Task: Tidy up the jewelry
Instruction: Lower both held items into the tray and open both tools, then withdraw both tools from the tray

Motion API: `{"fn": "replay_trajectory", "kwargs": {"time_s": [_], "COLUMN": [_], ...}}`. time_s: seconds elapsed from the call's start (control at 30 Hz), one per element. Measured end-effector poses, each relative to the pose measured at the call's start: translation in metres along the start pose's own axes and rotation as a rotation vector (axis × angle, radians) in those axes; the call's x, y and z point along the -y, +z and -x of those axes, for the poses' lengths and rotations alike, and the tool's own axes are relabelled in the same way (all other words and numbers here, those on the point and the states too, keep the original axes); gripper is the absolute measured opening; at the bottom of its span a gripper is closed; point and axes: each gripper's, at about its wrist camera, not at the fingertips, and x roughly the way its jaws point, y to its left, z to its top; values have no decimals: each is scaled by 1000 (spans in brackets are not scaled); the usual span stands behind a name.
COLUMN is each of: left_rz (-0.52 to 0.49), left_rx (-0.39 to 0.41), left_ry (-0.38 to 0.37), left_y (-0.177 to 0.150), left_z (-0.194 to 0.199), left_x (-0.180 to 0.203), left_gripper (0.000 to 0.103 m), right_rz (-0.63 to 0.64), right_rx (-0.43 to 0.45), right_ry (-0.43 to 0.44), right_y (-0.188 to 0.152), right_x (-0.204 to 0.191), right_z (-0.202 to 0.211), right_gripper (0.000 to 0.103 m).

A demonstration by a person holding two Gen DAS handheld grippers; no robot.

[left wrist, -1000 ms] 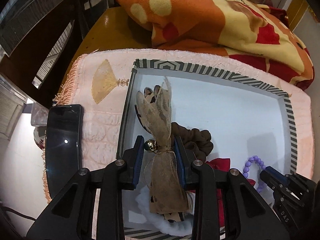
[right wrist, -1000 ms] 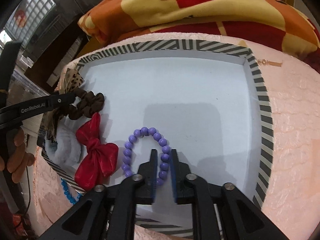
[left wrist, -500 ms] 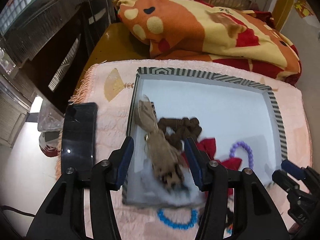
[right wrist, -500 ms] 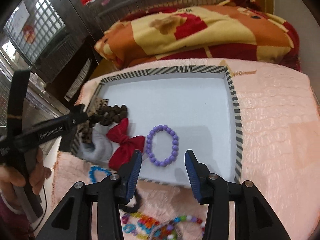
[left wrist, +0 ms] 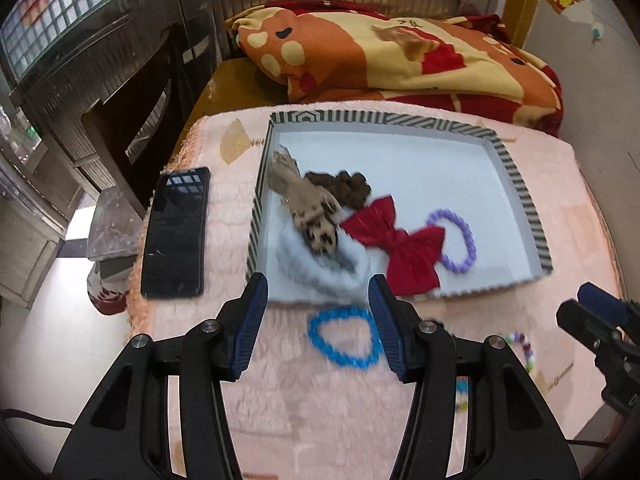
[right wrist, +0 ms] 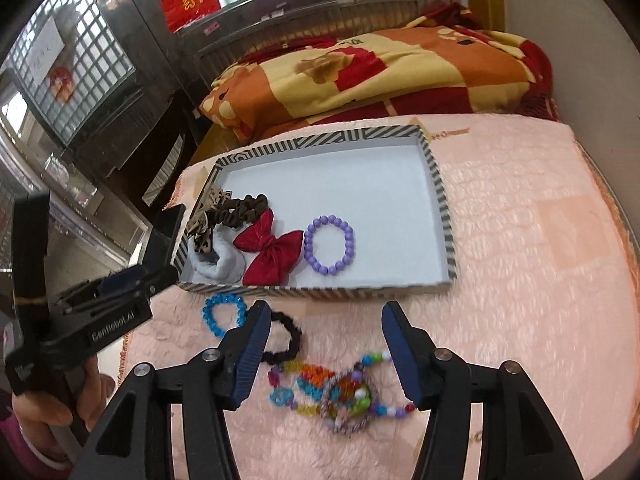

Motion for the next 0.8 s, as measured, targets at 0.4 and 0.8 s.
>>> {"fn": "replay_trajectory", "kwargs": {"time_s": [0.4, 0.8], "left_rz": [-43, -58], "left_rx": [-9, 12], "left_ry": [-25, -25], "left_y": [-39, -54], "left_z": [16, 30], "left_x": [7, 8], "left_gripper": [52, 52], "right_rz": [-15, -10], "right_rx": [-3, 12], "right_ry": [-36, -50], "right_y": [-38, -50], "right_x": [-13, -19], "right_z": [15, 25], "right_gripper": [60, 64]}}
